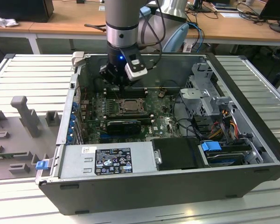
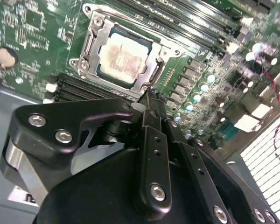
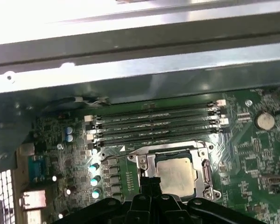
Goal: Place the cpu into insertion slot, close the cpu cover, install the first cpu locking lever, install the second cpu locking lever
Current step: 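Install the first cpu locking lever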
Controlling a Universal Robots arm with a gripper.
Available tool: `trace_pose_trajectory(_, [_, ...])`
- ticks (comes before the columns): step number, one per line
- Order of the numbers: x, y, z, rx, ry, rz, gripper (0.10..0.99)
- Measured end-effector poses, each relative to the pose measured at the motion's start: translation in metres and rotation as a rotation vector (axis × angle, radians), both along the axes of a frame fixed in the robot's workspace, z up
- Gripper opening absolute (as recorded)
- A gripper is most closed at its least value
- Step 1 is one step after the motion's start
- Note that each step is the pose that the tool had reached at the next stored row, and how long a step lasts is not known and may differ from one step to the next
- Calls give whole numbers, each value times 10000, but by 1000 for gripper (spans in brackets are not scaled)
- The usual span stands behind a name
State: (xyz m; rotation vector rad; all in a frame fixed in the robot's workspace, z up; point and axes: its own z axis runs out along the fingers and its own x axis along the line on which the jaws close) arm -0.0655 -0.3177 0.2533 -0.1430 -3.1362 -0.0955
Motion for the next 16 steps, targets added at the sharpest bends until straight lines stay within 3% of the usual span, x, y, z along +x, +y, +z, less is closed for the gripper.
trace_pose_trajectory(5, [-73, -1, 1, -55, -2, 331, 106])
trace_pose_trajectory(10, [-321, 0, 1, -55, -85, 331, 106])
trace_pose_trajectory(12, [-466, 3, 1, -56, -149, 330, 106])
trace_pose_trajectory(13, [-515, 28, -1, -56, -180, 331, 106])
trace_pose_trajectory(16, [-517, 143, 0, -79, -194, 339, 106])
